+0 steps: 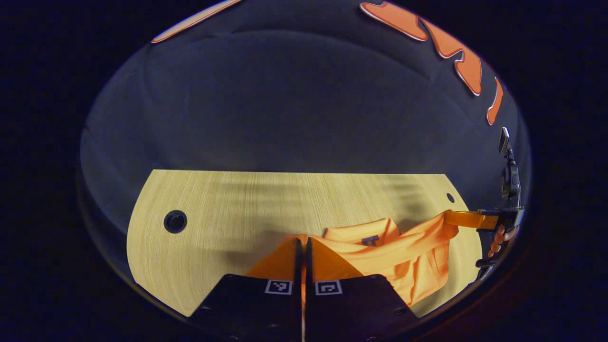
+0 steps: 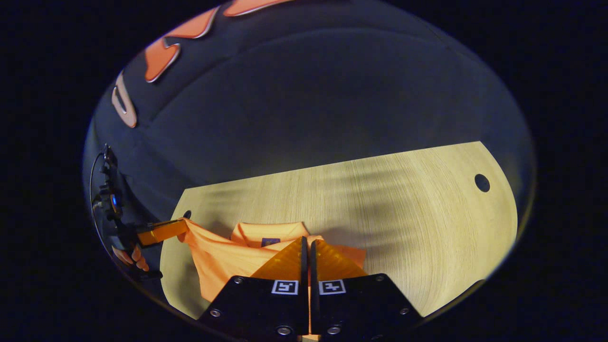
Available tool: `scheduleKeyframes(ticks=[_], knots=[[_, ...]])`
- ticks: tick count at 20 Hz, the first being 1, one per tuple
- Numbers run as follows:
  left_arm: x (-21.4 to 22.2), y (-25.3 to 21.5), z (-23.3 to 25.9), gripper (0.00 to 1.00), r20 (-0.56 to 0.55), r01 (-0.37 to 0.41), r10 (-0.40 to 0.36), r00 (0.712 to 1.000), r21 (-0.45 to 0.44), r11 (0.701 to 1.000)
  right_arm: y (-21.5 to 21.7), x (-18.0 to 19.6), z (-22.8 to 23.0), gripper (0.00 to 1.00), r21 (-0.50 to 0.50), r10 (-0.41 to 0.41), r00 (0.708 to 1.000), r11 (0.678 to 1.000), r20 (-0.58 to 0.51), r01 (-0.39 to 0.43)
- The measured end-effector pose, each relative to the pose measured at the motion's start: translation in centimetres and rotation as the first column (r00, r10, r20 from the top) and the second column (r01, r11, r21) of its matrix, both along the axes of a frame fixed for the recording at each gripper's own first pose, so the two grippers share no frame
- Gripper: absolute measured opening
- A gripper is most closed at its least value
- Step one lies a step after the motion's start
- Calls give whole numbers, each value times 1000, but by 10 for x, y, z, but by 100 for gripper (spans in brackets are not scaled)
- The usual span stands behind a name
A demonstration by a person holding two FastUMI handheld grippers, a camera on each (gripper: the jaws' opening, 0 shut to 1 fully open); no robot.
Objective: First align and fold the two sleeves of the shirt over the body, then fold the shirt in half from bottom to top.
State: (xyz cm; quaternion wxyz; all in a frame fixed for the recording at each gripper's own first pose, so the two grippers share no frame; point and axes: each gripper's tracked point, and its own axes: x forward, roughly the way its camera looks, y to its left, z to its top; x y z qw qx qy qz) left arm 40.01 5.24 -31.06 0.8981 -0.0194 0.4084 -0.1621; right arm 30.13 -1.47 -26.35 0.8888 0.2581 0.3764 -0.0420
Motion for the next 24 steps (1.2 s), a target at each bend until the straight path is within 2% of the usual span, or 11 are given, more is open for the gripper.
scheduleKeyframes(ticks=[2,3,4,5,6,7,9,12,15,22,24], knots=[[10,12,2,11,31,-21,20,999,33,999,-14,5,-3,27,-7,-51,999,999,12,51],[13,15,8,18,46,-23,22,999,33,999,-24,0,1,43,-19,-65,998,998,19,65],[10,16,13,37,49,-22,20,999,35,999,-30,-2,3,54,-33,-65,998,997,25,66],[6,19,18,57,46,-22,20,999,42,999,-34,-4,6,70,-48,-60,998,997,37,62],[3,21,23,76,53,-26,24,998,41,999,-37,-7,12,77,-67,-50,998,996,48,53],[-1,23,31,96,61,-34,31,998,40,999,-35,-10,21,89,-87,-35,997,995,63,40],[-9,23,49,96,91,-41,38,995,31,999,-25,-17,44,98,-142,3,995,990,103,12],[-32,21,84,96,164,-27,20,986,41,999,-16,-33,83,99,-222,47,981,975,188,-5],[-60,11,124,96,239,-23,15,971,31,999,-5,-59,125,98,-258,74,962,966,262,-4],[-145,6,215,98,401,-49,53,915,-21,999,19,-129,200,99,-321,135,908,947,398,0],[-171,5,236,98,456,-65,75,887,-36,997,26,-146,220,99,-346,148,887,938,437,14]])
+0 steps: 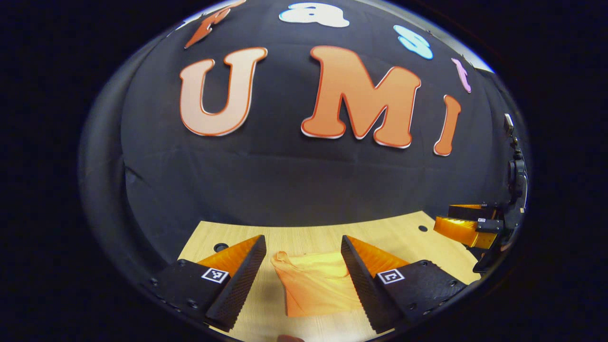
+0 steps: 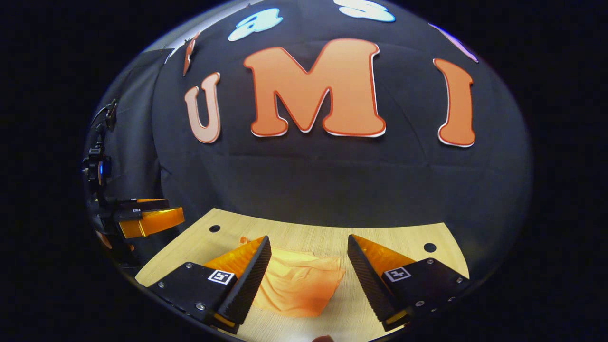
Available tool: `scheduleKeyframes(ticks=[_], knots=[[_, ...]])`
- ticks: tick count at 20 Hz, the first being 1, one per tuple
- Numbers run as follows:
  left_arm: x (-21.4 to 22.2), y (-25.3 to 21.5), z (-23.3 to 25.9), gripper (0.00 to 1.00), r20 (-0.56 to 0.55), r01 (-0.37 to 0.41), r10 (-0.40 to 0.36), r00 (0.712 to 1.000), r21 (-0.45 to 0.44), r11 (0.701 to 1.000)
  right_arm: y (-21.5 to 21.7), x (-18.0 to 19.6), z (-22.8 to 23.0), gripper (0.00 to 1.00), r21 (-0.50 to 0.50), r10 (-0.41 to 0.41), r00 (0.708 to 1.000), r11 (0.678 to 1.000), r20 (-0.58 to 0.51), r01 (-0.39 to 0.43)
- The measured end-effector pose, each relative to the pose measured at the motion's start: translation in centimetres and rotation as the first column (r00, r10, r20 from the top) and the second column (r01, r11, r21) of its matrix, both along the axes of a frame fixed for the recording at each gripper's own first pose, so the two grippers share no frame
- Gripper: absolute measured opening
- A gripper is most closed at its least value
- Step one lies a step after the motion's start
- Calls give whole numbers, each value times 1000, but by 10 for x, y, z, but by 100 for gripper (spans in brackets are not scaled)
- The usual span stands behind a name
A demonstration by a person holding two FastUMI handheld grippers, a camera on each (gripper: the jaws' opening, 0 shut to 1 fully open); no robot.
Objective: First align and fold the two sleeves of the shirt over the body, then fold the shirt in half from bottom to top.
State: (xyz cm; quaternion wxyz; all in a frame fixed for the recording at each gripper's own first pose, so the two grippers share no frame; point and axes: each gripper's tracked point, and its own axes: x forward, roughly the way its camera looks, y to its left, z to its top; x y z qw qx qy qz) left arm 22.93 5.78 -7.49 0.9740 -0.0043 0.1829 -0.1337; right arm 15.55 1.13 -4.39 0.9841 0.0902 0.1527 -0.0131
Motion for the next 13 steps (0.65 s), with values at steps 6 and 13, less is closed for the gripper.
scheduleKeyframes(ticks=[6,13], knots=[[-62,5,17,98,82,-62,64,995,-29,998,41,-62,17,98,-36,44,996,998,73,-42],[-134,7,50,97,219,-116,128,967,-68,991,45,-114,58,98,-127,-1,965,991,262,35]])
